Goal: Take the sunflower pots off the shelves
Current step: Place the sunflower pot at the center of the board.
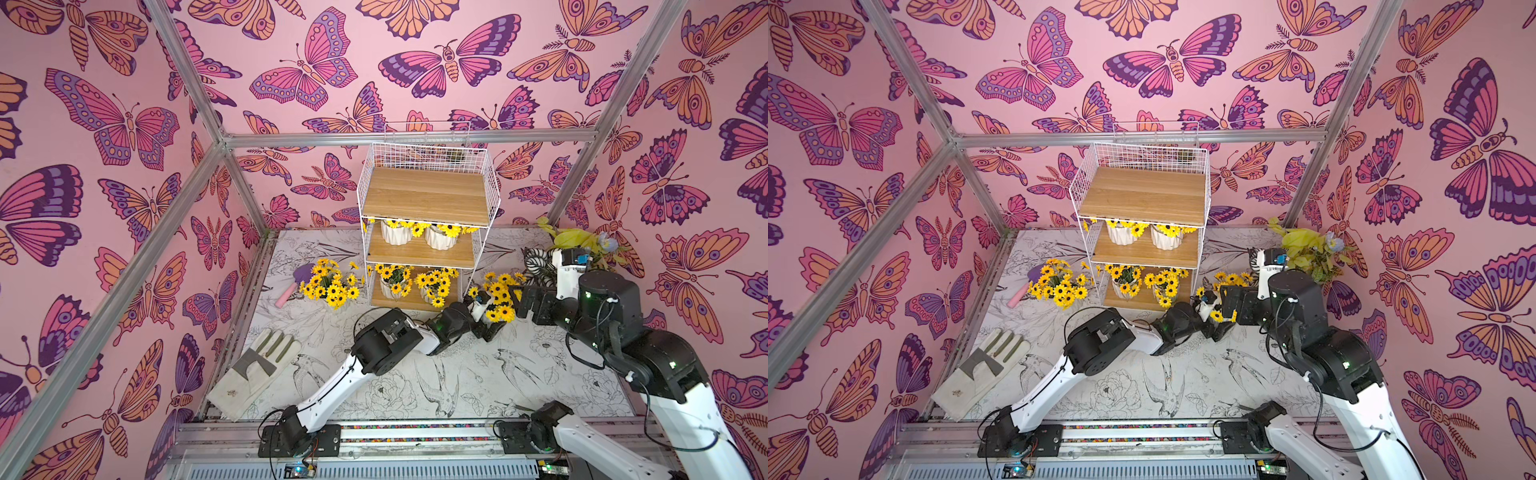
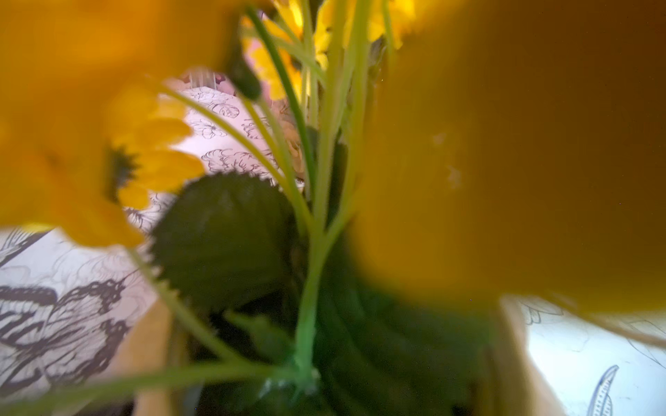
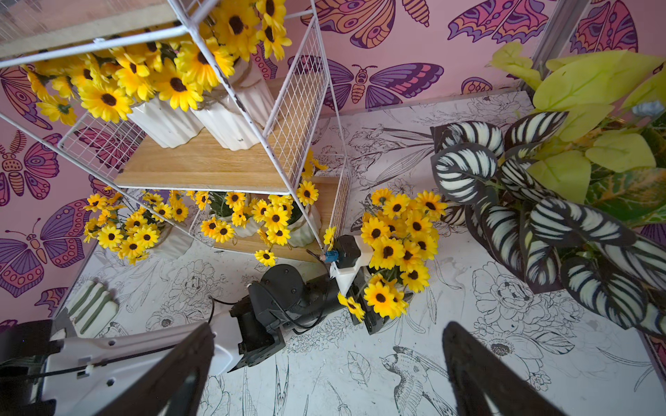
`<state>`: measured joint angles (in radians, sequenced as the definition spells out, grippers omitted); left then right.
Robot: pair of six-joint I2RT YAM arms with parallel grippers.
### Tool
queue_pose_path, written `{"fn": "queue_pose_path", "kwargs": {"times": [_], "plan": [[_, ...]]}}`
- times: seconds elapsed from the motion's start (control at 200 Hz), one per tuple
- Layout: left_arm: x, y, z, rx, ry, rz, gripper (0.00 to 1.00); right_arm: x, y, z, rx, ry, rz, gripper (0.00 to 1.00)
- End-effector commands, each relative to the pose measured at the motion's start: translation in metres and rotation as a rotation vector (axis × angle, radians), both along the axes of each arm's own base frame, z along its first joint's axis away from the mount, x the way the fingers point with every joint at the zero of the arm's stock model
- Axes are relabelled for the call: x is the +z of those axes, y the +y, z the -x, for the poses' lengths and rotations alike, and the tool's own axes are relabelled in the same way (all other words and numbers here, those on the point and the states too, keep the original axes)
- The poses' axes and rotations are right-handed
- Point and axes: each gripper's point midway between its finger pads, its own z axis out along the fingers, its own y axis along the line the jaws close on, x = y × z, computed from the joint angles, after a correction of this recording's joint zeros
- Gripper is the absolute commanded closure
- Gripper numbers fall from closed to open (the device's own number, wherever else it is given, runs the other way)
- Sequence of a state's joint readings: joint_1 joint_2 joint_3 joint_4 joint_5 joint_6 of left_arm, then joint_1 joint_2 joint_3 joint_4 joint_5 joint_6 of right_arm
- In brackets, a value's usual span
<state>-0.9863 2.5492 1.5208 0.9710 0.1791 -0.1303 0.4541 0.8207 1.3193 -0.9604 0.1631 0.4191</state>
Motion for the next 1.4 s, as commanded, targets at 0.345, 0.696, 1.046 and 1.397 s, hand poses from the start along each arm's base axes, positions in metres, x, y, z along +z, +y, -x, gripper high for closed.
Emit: {"fn": "queue_pose_path", "kwargs": {"times": [0.345, 0.696, 1.046, 1.397], "plan": [[-0.035, -0.007, -0.002, -0.030, 0.112, -0.120, 0.00, -0.008, 0.007, 0.000, 0.045, 0.019, 0.016, 0.01], [-0.037, 0.025, -0.006, 0.071, 0.037, -0.169, 0.00, -0.019, 0.012, -0.001, 0.067, 0.043, 0.022, 0.01], [-0.062, 0.018, 0.007, 0.009, 0.078, -0.393, 0.00, -0.016, 0.007, 0.007, 0.064, 0.030, 0.017, 0.01], [-0.028, 0.026, 0.041, 0.075, 0.021, -0.385, 0.00, -0.017, 0.009, 0.008, 0.082, 0.018, 0.017, 0.01]]}}
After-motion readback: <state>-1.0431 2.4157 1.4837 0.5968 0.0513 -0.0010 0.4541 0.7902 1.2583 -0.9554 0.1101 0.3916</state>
